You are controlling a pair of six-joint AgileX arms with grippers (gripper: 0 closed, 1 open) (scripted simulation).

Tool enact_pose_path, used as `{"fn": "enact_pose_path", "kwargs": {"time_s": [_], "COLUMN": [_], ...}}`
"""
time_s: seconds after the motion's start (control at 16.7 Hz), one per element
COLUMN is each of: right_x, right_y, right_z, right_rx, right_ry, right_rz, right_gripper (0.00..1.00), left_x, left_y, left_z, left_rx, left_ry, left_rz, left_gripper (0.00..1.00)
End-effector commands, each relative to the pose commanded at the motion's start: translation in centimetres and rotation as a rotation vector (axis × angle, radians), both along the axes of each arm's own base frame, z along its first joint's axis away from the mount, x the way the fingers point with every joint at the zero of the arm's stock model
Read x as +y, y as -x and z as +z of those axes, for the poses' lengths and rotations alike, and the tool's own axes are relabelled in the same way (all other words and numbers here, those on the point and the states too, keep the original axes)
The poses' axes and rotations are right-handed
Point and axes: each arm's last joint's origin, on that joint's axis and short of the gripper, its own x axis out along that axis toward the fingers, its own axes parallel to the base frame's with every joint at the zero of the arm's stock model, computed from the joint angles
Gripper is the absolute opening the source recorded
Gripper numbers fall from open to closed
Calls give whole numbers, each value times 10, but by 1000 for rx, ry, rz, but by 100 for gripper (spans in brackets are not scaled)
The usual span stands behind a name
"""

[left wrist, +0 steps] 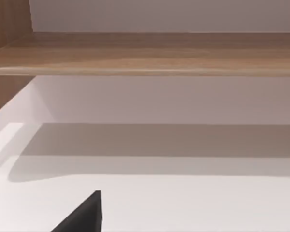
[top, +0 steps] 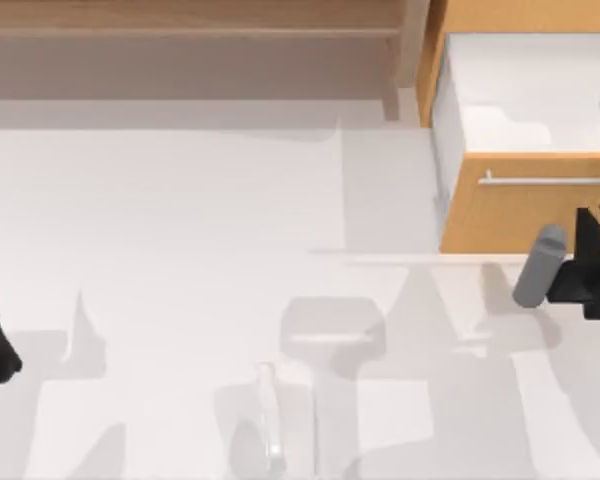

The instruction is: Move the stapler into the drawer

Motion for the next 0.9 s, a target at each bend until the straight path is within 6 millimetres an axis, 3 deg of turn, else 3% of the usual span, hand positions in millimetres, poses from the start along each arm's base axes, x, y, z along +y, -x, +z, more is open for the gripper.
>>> {"fn": "enact_pose_path", "kwargs": {"time_s": [0.42,0.84,0.9], "right_x": [0,0,-1], "right_y": [0,20,20], "right_z": [0,0,-12], "right_rx": [-2,-1,65], "right_ry": [-1,0,24], "right_rz": [1,0,-2], "right_gripper": [100,100,100], "left_x": [0,0,0], "left_y": [0,0,0], "left_z": [0,0,0], "left_rx": [0,0,0], "left_ry": [0,0,0], "left_rz": [0,0,0], "left_gripper": [100,100,100]}}
